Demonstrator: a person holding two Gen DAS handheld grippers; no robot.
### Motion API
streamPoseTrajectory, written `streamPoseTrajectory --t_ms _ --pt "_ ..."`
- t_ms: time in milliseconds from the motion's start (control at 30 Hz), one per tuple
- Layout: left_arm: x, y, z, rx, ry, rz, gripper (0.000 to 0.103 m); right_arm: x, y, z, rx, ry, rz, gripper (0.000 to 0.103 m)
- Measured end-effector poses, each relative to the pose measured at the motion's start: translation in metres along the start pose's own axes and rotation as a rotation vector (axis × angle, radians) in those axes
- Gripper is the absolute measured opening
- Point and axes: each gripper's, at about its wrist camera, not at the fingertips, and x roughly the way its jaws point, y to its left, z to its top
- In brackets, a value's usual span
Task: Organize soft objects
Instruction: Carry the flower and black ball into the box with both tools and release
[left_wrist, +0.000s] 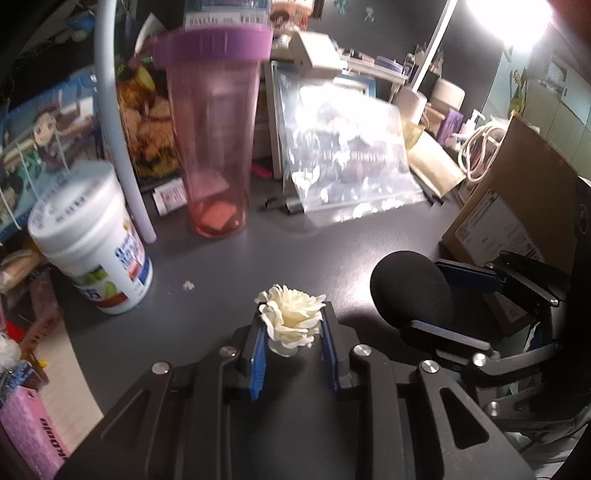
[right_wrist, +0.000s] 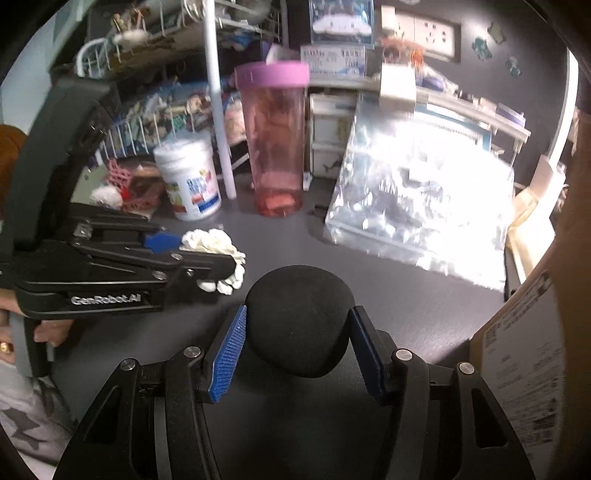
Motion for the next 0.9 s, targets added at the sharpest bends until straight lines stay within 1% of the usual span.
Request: streamPoseTrajectory --t_ms 167,233,333,433,533,567,700,767,900 --pt "-0.033 -0.002 0.01 0.004 -0.079 0.016 0.023 -0.039 0.01 0.012 -0.033 -0.083 -0.009 0.053" --pt "-0.051 -0.008 0.016 0.015 -0.124 0.024 0.023 -0.058 0.015 0.018 -0.047 -0.126 -0.016 0.053" --pt "-0.075 -0.019 0.026 0.033 -0.184 0.019 0.023 -0.095 0.018 0.026 -0.079 -0.214 -0.047 0.053" --pt "-0.1 -0.041 0.039 0.075 -0.248 0.016 0.023 -0.127 0.014 0.031 -0.09 -0.285 -0.07 0.053" --pt "-0.116 -0.067 0.053 0.119 -0.286 -0.02 0.023 -0.158 0.001 0.032 -0.092 -0.349 -0.116 0.053" --pt "-0.121 -0.081 0.059 0.139 -0.297 -0.049 0.023 -0.167 -0.004 0.03 -0.089 -0.364 -0.132 0.053" --pt "-0.125 -0.124 0.078 0.21 -0.32 -0.092 0.023 -0.195 -0.034 0.022 -0.053 -0.393 -0.176 0.053" --pt "-0.12 -0.15 0.089 0.252 -0.314 -0.135 0.023 -0.209 -0.057 0.013 -0.018 -0.409 -0.216 0.054" --pt "-0.106 -0.189 0.108 0.303 -0.286 -0.183 0.023 -0.217 -0.095 -0.005 0.036 -0.381 -0.261 0.054"
